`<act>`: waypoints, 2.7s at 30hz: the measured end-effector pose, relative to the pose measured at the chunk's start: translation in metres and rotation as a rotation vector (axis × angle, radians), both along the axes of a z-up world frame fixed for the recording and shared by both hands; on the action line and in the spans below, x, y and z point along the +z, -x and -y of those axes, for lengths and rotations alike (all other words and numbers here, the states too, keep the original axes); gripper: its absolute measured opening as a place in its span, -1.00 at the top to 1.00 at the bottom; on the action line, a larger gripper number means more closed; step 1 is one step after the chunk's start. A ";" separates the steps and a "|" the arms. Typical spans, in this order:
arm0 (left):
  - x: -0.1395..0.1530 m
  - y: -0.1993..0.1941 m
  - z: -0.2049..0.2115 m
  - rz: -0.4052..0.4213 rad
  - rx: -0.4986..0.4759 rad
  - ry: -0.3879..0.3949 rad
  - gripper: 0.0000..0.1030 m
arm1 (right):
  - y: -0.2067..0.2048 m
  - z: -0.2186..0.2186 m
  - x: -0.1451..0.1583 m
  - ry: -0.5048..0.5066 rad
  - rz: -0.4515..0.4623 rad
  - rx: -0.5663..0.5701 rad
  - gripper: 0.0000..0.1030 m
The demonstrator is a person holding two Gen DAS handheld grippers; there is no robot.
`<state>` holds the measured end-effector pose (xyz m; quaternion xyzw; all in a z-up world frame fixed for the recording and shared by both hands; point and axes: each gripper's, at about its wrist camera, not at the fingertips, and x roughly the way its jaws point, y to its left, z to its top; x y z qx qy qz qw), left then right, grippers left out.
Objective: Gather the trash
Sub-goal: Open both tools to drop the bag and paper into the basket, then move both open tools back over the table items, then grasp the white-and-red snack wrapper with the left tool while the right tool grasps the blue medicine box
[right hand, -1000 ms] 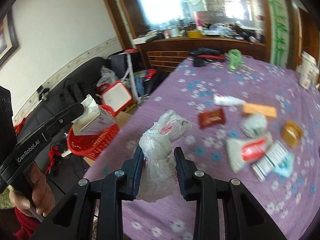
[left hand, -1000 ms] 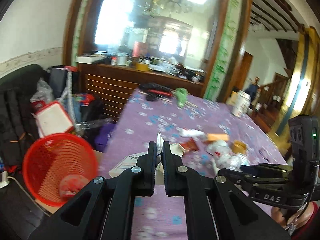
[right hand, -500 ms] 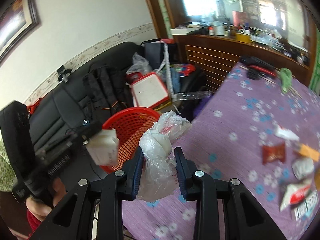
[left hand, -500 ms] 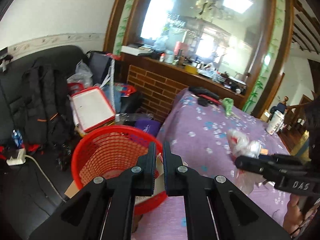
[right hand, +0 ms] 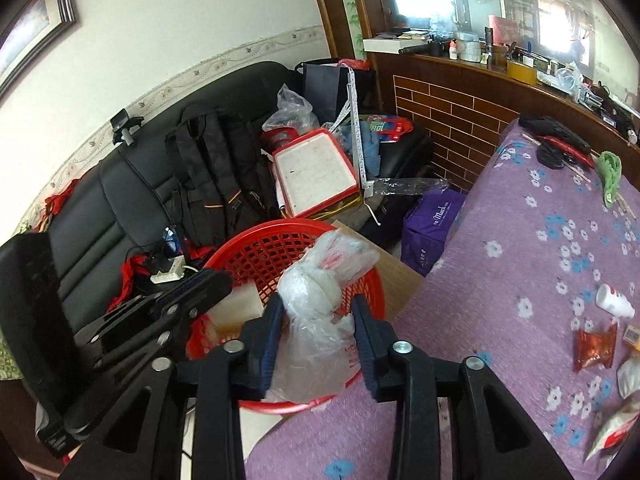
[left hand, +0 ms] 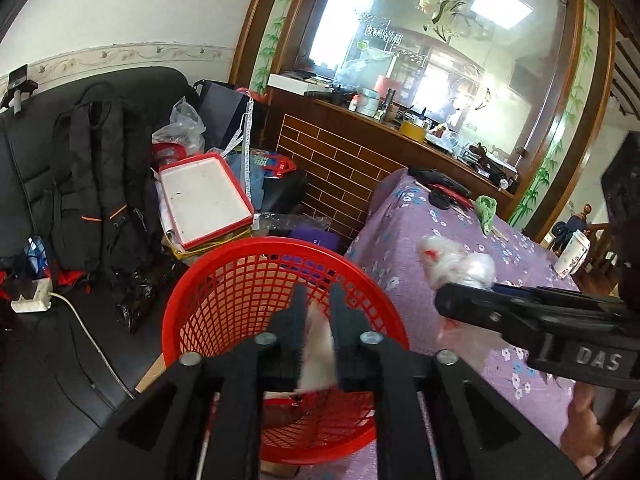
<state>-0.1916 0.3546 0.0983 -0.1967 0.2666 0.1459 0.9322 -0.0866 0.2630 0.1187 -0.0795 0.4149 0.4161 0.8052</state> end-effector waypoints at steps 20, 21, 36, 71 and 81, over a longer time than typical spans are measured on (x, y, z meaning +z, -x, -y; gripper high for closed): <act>0.001 -0.003 0.065 0.020 -0.116 0.000 -0.08 | -0.007 0.149 -0.017 -0.056 -0.044 -0.221 -0.07; 0.000 -0.007 0.072 0.014 -0.129 -0.001 -0.08 | -0.009 0.160 -0.020 -0.055 -0.056 -0.239 -0.07; -0.016 -0.076 0.233 -0.121 -0.461 -0.121 -0.26 | 0.006 0.366 -0.024 -0.145 -0.066 -0.591 -0.07; -0.065 -0.211 0.396 -0.317 -0.865 0.069 -0.06 | 0.010 0.498 -0.044 -0.336 -0.142 -0.776 -0.10; -0.080 -0.222 0.383 -0.340 -0.846 0.245 -0.13 | 0.006 0.499 -0.048 -0.336 -0.154 -0.785 -0.10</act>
